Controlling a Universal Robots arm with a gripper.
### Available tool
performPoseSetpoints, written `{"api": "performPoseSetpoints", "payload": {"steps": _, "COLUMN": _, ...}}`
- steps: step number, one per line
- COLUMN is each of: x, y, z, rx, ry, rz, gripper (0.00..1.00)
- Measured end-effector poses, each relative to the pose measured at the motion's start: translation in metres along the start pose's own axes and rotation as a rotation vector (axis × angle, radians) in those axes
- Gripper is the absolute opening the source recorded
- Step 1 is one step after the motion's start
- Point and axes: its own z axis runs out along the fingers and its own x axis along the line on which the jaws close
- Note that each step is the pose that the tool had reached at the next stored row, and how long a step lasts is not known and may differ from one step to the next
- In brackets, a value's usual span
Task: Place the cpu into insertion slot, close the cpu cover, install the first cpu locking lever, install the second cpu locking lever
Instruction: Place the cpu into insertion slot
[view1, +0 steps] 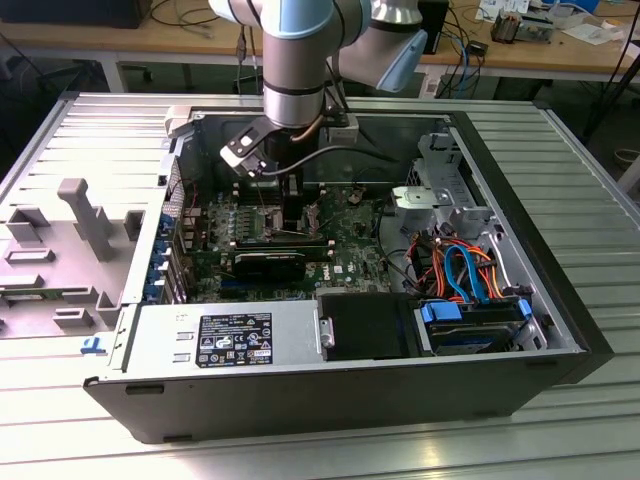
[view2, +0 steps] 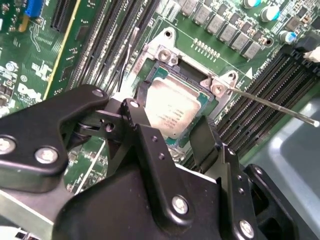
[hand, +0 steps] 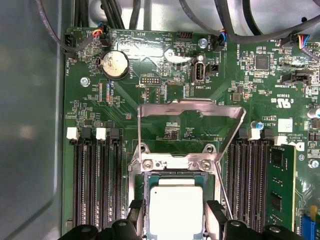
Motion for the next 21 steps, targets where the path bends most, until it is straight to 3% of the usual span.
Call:
{"api": "performPoseSetpoints", "payload": {"steps": 1, "x": -0.0005, "y": 0.0000, "z": -0.0025, "rx": -0.0003, "ry": 0.0062, "rz": 0.000, "gripper": 0.61}}
{"api": "performPoseSetpoints", "payload": {"steps": 2, "x": -0.0009, "y": 0.0000, "z": -0.0031, "rx": -0.0007, "ry": 0.0182, "rz": -0.001, "gripper": 0.61}}
{"api": "performPoseSetpoints", "payload": {"steps": 5, "x": -0.0038, "y": -0.0001, "z": -0.0030, "rx": -0.0021, "ry": 0.0742, "rz": -0.002, "gripper": 0.61}}
{"api": "performPoseSetpoints", "payload": {"steps": 6, "x": -0.0050, "y": -0.0001, "z": -0.0029, "rx": -0.0025, "ry": 0.0888, "rz": -0.002, "gripper": 0.61}}
{"api": "performPoseSetpoints", "payload": {"steps": 9, "x": -0.0058, "y": -0.0003, "z": -0.0088, "rx": -0.0025, "ry": 0.0903, "rz": -0.002, "gripper": 0.61}}
{"api": "performPoseSetpoints", "payload": {"steps": 10, "x": -0.0063, "y": -0.0004, "z": -0.0146, "rx": -0.0027, "ry": 0.0906, "rz": -0.003, "gripper": 0.61}}
{"api": "performPoseSetpoints", "payload": {"steps": 12, "x": -0.0067, "y": -0.0005, "z": -0.0161, "rx": -0.0028, "ry": 0.0920, "rz": -0.003, "gripper": 0.53}}
{"api": "performPoseSetpoints", "payload": {"steps": 14, "x": -0.0094, "y": -0.0006, "z": -0.0159, "rx": -0.0028, "ry": 0.1013, "rz": -0.003, "gripper": 0.40}}
{"api": "performPoseSetpoints", "payload": {"steps": 15, "x": -0.0131, "y": -0.0006, "z": -0.0148, "rx": -0.0027, "ry": 0.1125, "rz": -0.005, "gripper": 0.35}}
{"api": "performPoseSetpoints", "payload": {"steps": 16, "x": -0.0154, "y": -0.0007, "z": -0.0139, "rx": -0.0023, "ry": 0.1185, "rz": -0.006, "gripper": 0.29}}
{"api": "performPoseSetpoints", "payload": {"steps": 17, "x": -0.0172, "y": -0.0007, "z": -0.0130, "rx": -0.0020, "ry": 0.1234, "rz": -0.007, "gripper": 0.29}}
{"api": "performPoseSetpoints", "payload": {"steps": 20, "x": -0.0201, "y": -0.0001, "z": -0.0077, "rx": 0.0007, "ry": 0.1280, "rz": -0.010, "gripper": 0.11}}
{"api": "performPoseSetpoints", "payload": {"steps": 21, "x": -0.0200, "y": 0.0003, "z": -0.0060, "rx": 0.0024, "ry": 0.1279, "rz": -0.011, "gripper": 0.11}}
